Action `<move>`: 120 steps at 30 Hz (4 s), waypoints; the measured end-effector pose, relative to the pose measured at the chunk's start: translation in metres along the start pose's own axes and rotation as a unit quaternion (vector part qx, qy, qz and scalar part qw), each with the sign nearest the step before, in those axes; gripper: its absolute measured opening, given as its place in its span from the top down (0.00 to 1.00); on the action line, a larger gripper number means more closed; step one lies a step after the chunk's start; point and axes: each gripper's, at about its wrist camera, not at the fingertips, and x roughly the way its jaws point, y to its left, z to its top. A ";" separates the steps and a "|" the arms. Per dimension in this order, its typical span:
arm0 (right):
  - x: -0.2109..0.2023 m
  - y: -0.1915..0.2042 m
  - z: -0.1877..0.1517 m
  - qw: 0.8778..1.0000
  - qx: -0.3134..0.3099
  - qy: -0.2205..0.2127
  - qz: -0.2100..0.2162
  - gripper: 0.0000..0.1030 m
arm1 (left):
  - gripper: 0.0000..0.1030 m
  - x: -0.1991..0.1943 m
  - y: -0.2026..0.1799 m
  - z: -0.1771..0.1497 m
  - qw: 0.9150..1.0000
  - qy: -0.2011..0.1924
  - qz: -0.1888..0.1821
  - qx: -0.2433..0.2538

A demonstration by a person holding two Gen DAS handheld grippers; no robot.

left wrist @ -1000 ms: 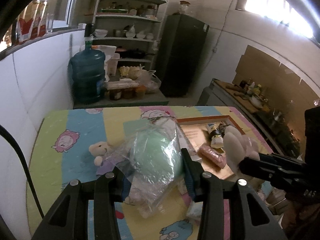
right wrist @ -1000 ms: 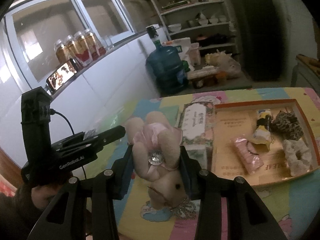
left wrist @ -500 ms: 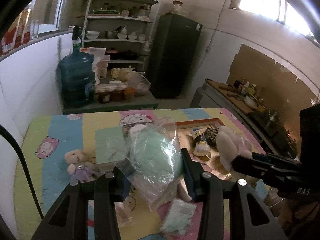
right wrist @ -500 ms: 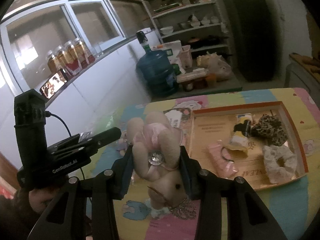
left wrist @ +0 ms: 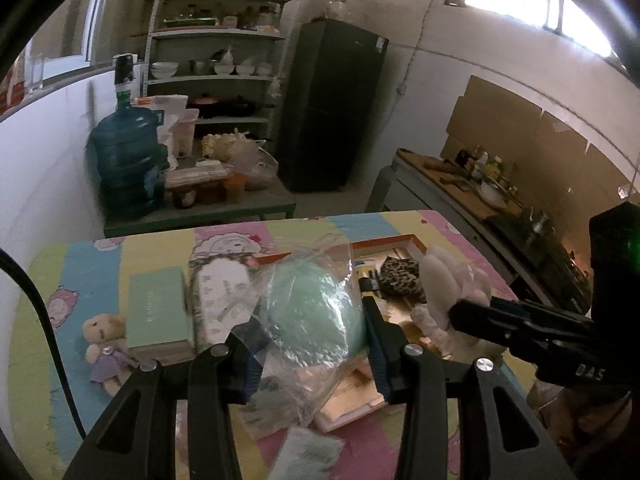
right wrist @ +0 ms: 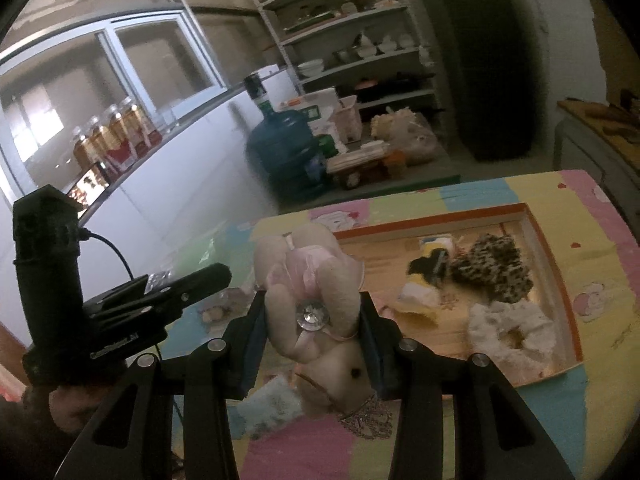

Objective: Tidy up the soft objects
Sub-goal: 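Carry the green bag and pink plush bear over the orange-rimmed box lid, then open both grippers to drop the green bag and plush bear into the lid, then withdraw both grippers from the box lid toward the remaining items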

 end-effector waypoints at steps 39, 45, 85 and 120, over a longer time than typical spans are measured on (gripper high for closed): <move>0.022 -0.168 0.002 0.996 0.038 0.048 -0.060 0.58 | 0.57 0.145 -0.110 -0.020 0.993 0.113 -0.005 0.034; 0.033 -0.175 0.003 0.996 0.035 0.061 -0.061 0.58 | 0.57 0.159 -0.110 -0.024 0.991 0.127 -0.010 0.029; 0.067 -0.181 -0.007 0.992 0.036 0.095 -0.070 0.46 | 0.38 0.185 -0.110 -0.036 0.987 0.157 -0.022 0.031; -0.013 -0.161 0.012 0.996 0.072 0.002 -0.058 0.34 | 0.25 0.088 -0.132 -0.004 0.996 0.047 -0.029 0.064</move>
